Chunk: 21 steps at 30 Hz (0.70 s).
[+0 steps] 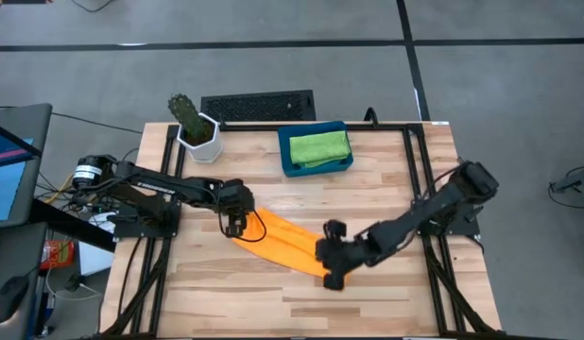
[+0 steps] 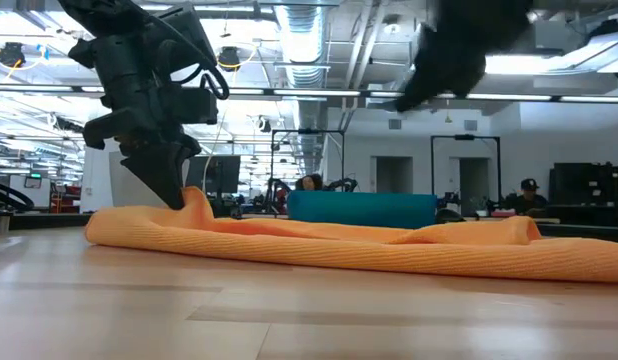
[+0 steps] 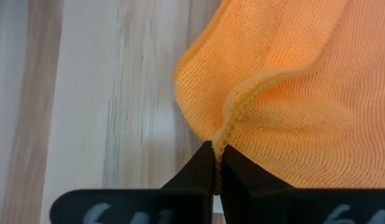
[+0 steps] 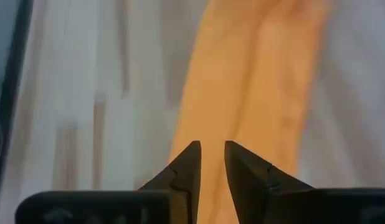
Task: Fold microfiber towels
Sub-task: Fold the orange microfiber cloth
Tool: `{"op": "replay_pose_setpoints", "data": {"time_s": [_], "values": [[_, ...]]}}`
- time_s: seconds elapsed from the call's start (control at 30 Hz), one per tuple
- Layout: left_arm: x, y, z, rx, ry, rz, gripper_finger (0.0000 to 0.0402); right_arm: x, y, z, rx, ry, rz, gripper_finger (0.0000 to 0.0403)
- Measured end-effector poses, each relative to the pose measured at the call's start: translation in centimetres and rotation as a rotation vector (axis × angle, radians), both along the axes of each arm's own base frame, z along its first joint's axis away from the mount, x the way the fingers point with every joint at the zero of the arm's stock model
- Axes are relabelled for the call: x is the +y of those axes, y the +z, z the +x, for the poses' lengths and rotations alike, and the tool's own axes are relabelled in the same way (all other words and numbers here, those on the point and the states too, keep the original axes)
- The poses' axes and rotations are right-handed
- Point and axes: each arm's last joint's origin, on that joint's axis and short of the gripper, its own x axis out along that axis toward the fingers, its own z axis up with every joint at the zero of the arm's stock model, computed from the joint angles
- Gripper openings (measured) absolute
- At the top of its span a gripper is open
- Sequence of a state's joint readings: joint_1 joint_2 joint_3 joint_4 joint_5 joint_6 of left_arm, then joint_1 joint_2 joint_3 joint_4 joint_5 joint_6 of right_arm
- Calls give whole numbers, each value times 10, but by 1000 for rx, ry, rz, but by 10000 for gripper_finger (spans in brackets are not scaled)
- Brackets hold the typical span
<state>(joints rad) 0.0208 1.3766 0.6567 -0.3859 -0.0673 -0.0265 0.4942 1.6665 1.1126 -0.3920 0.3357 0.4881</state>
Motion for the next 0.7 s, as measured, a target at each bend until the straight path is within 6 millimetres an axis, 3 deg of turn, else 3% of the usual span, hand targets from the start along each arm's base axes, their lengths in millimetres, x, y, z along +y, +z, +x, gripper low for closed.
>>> {"op": "replay_pose_setpoints", "data": {"time_s": [0.2,0.33,0.7], "values": [[0,0,0,-2,-4,2,0,27,-44,-8,181,228,-123,103],[0,0,0,-1,-4,2,0,28,-63,-18,327,270,-209,114],[0,0,0,-3,2,-1,0,20,-60,-27,424,380,-341,154]]}}
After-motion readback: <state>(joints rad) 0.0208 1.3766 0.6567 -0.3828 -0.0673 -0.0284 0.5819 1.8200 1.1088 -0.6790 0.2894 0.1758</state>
